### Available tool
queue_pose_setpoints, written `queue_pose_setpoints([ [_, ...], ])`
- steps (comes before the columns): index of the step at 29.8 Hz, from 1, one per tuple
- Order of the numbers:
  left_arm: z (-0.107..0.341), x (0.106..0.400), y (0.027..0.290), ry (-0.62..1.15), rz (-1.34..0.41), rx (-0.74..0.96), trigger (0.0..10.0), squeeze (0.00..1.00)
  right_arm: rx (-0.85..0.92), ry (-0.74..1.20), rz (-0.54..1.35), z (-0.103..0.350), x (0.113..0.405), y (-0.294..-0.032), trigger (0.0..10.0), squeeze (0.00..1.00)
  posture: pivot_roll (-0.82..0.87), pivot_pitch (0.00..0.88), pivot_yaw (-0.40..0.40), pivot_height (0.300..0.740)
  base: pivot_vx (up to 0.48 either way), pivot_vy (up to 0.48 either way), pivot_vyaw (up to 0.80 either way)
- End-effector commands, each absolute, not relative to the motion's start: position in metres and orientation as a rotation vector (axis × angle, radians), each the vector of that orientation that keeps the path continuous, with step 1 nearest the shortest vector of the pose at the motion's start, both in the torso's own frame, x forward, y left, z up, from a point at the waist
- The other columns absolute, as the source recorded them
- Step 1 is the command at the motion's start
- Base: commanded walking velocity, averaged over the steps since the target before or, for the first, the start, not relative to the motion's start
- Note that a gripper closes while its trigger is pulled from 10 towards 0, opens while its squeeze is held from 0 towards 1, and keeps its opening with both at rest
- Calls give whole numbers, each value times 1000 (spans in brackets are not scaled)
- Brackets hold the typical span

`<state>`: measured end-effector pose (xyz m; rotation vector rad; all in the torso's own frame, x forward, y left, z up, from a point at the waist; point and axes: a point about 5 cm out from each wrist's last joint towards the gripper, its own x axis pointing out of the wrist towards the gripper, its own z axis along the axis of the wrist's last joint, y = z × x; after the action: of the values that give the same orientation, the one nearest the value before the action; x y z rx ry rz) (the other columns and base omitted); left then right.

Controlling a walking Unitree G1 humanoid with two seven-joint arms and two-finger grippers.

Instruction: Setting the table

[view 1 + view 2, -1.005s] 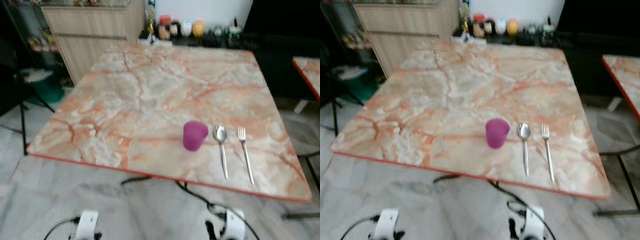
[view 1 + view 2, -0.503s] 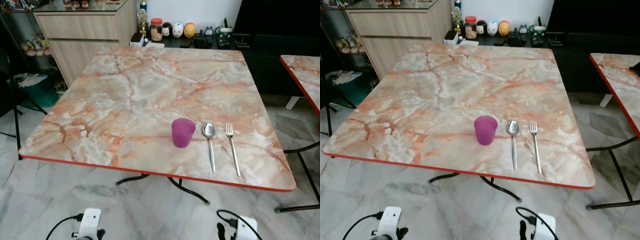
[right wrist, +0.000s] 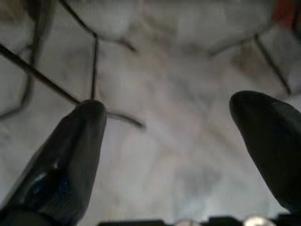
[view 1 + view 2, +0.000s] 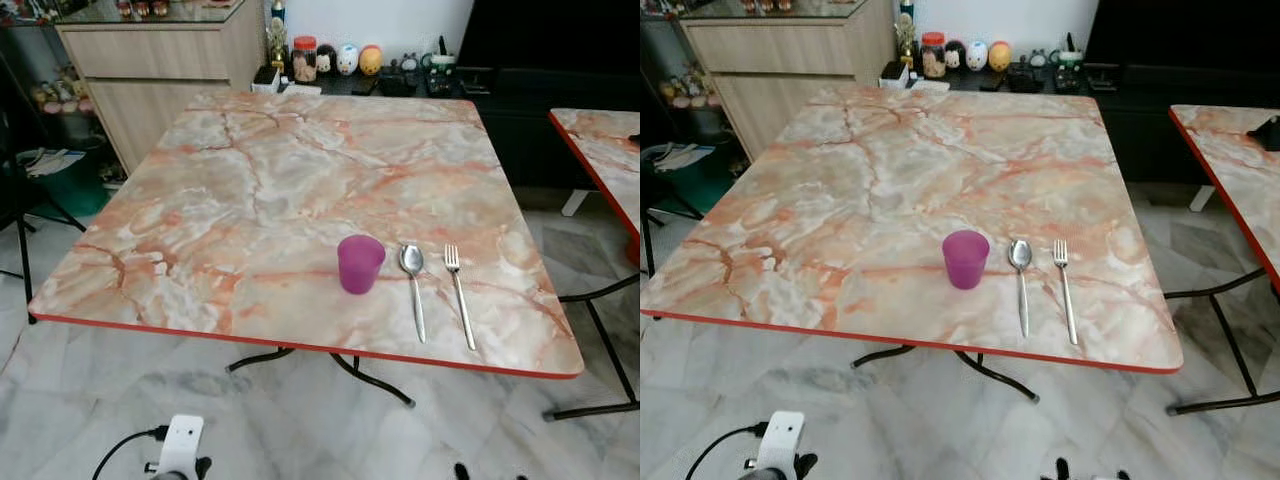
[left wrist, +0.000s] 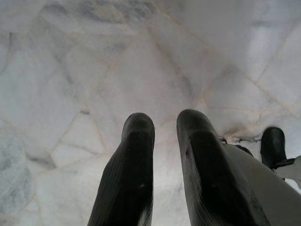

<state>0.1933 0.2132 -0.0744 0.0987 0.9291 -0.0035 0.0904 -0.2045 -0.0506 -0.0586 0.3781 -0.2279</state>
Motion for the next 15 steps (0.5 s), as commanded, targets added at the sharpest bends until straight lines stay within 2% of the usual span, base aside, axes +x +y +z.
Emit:
queue_pose_setpoints([
  [1,-76,190,213,944,-12,105,10000,0,-74,310,-194,-39,97,-199,10000,0,-32,0,8,740,0,0,0],
  [3,-76,190,213,944,-12,106,10000,0,-80,260,-198,-27,100,-197,10000,0,-32,0,8,740,0,0,0],
  [6,-76,191,213,942,-10,108,10000,0,-89,104,-252,18,126,-204,10000,0,-39,0,9,740,0,0,0],
  [10,-76,191,213,942,-12,110,10000,0,-87,32,-284,41,147,-210,10000,0,-42,0,8,740,0,0,0],
  [15,-76,192,211,938,-10,103,10000,0,-126,-61,-282,74,210,-226,10000,0,-41,0,13,740,0,0,0],
])
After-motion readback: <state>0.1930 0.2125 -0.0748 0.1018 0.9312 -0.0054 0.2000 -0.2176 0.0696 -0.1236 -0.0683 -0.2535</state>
